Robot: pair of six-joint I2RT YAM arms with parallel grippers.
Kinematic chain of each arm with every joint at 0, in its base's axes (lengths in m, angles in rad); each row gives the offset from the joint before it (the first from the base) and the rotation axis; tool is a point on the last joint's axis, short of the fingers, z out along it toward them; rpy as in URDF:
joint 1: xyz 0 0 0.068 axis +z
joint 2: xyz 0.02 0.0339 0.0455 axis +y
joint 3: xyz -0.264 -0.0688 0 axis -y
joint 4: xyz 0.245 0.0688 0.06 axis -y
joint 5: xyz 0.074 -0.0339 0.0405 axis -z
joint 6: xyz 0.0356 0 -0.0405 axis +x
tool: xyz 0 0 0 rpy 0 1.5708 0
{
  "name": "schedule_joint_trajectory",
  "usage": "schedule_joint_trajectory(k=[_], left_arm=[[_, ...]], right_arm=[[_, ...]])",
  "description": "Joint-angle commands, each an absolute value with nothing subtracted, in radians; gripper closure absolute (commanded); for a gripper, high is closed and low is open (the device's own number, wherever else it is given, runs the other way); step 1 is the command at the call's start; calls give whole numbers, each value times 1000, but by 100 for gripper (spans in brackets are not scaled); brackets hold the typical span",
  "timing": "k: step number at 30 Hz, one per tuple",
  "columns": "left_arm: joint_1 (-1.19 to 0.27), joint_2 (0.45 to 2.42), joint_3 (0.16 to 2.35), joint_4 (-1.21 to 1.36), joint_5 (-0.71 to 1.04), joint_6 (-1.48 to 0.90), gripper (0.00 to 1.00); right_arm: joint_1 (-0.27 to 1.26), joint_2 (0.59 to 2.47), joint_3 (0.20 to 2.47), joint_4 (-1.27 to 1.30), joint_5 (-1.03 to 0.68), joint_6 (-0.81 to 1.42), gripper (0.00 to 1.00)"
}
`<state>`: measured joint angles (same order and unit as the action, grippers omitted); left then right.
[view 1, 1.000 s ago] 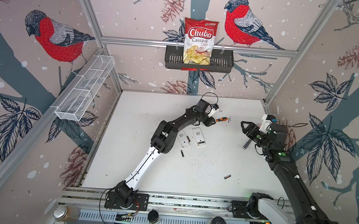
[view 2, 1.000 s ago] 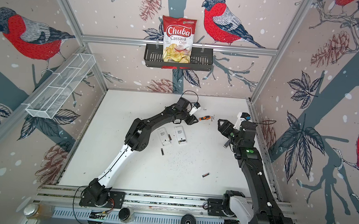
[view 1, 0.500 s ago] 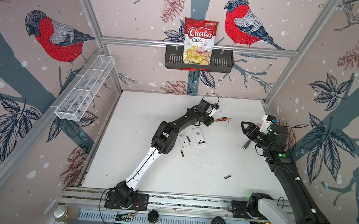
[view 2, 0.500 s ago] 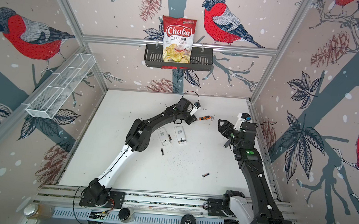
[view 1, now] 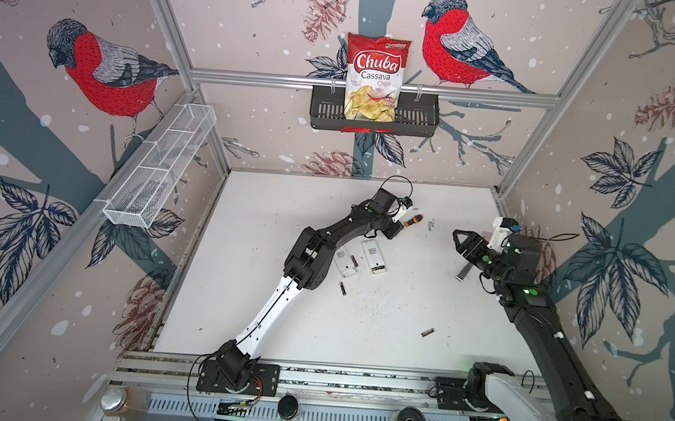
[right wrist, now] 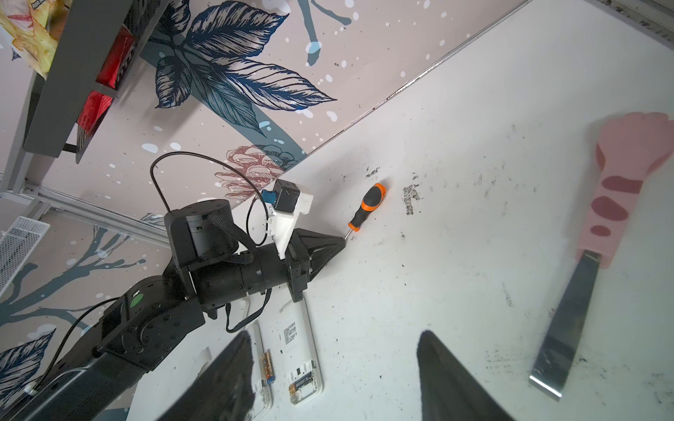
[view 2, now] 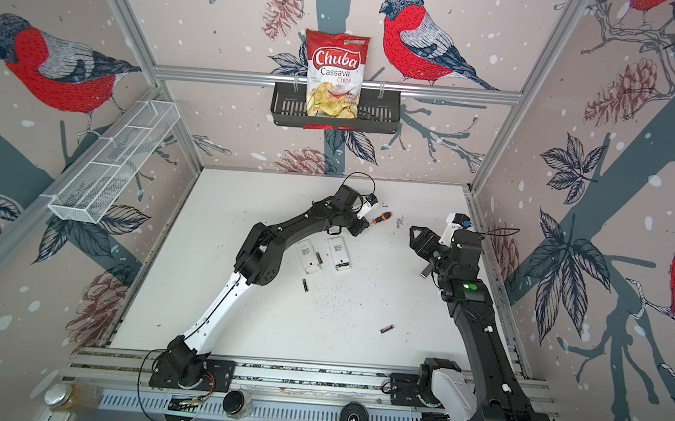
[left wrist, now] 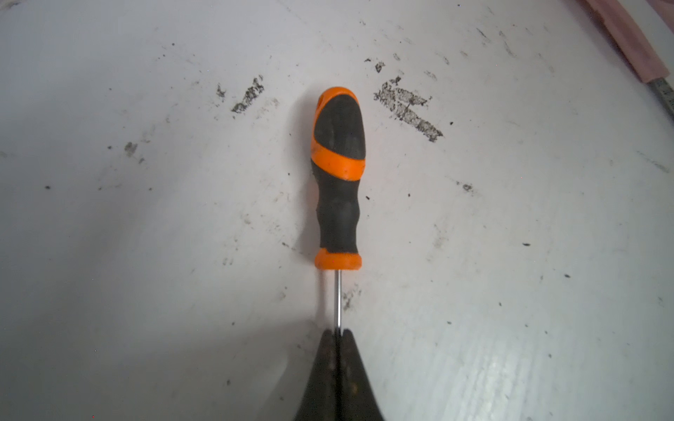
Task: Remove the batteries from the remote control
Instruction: 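Close the left gripper on the screwdriver's metal shaft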
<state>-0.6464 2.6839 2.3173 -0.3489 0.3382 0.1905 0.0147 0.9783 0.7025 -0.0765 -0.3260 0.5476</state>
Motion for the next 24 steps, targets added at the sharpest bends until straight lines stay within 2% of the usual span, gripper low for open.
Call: schedule_joint_trajectory(k=[1, 4, 8, 11, 16, 20, 24], left_arm=[[-649, 2670, 2297, -428, 332, 198, 100], [-649, 2649, 2278, -425, 331, 198, 100], [-646, 2597, 2228, -406, 331, 207, 100], [-646, 2544, 2164, -377, 348, 236, 100], [-637, 2471, 2109, -383, 379, 267, 100], [-634, 2380, 2014, -367, 420, 307, 100], [-634, 2285, 1889, -322, 459, 333, 100]], right_arm=[[10, 994, 702, -33, -340, 538, 28], [1, 1030, 697, -1, -370, 540, 24], [-28, 1116, 729, -3, -460, 511, 9], [-61, 1178, 749, 16, -557, 492, 3], [-137, 1248, 734, 108, -660, 549, 3], [-176, 1362, 723, 191, -710, 627, 11], [-175, 1422, 720, 262, -730, 657, 13]])
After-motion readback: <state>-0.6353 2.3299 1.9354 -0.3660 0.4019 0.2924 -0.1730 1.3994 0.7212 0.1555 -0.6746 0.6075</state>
